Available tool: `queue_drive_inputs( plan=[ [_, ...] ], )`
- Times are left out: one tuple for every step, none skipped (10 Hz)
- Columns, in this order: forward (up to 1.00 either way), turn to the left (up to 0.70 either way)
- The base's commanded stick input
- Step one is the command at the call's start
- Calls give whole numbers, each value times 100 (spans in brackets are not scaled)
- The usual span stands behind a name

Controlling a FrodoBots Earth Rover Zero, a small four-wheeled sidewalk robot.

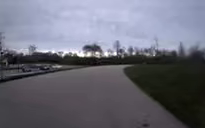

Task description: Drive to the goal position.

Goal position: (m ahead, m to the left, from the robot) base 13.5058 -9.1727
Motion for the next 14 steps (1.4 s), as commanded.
queue_drive_inputs(
  plan=[
    [100, -13],
    [100, 0],
    [100, 0],
    [100, 0],
    [100, 0],
    [100, 0],
    [100, 0],
    [100, 0],
    [100, -6],
    [100, -32],
    [100, -40],
    [100, -40],
    [100, -40],
    [100, -40]
  ],
)
